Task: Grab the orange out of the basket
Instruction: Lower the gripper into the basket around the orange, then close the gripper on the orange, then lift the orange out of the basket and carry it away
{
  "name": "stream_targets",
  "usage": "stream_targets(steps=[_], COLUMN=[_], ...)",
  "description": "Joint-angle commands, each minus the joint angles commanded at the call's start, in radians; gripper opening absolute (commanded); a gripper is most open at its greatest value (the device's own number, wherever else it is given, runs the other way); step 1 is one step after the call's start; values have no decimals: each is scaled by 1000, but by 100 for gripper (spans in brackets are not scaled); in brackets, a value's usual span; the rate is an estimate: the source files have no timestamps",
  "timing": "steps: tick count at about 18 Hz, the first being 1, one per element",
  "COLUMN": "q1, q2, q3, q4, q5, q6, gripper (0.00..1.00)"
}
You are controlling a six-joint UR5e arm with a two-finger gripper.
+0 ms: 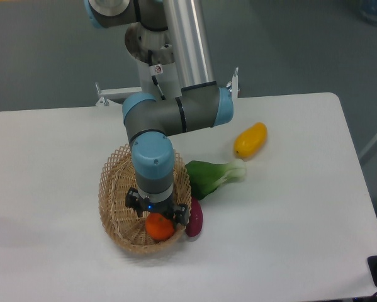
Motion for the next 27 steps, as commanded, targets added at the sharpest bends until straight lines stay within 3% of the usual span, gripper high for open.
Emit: stream_targets(steps=[2,3,5,7,14,18,24,27], q1=[-2,-2,-2,-2,6,47,179,279], q2=[-5,-6,-6,0,69,95,109,103], q3=[3,8,14,14,-3,0,-11,35], q4=[2,3,2,0,-12,-11,-11,-14], q5=[0,3,6,6,-5,2,38,38], q6=[-3,-2,-2,-5,5,30,213,326], gripper=[100,91,61,47,47,47,48,48])
